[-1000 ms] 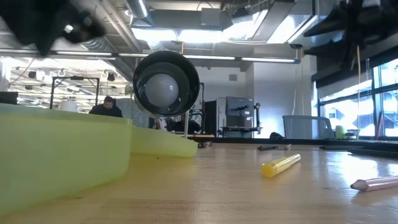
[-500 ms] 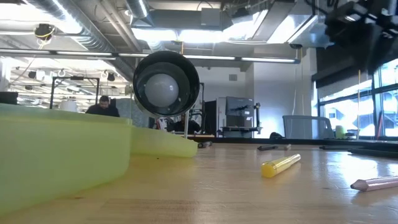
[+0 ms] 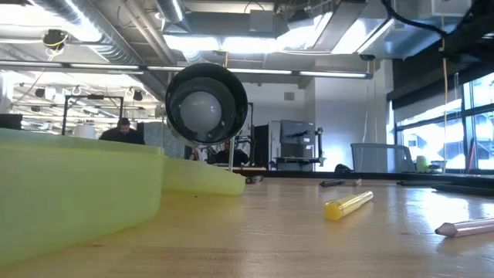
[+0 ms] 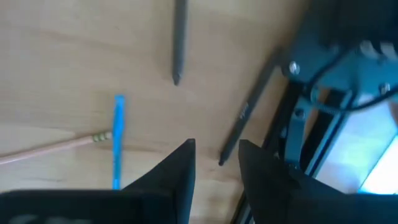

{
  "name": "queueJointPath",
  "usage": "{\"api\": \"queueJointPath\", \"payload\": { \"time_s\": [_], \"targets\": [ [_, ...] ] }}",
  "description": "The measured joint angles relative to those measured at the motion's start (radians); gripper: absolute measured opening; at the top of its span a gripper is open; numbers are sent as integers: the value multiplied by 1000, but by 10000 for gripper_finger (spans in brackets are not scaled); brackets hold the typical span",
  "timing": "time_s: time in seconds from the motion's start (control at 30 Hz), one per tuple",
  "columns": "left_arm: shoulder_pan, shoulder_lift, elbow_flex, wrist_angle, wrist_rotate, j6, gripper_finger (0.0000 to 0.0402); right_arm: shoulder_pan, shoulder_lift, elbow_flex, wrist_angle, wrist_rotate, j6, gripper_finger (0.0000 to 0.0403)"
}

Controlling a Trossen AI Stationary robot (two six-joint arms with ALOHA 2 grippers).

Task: Pick & place school supplies into a supply box
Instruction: Put the black pen into the supply box

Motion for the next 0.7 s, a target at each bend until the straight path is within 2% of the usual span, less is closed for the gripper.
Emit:
{"api": "queueJointPath", "payload": {
  "time_s": [0.13, 0.37, 0.47, 0.7],
  "targets": [
    [0, 1, -13, 7, -18, 1, 78, 96, 37, 0, 0, -1, 136, 126],
    [0, 6, -25, 31, -44, 1, 75, 192, 88, 0, -3, 42, 250, 132],
    [0, 7, -25, 38, -44, 1, 78, 219, 93, 0, -3, 47, 286, 155],
    [0, 7, -25, 45, -43, 0, 76, 278, 99, -1, 12, 54, 348, 239]
  ]
}}
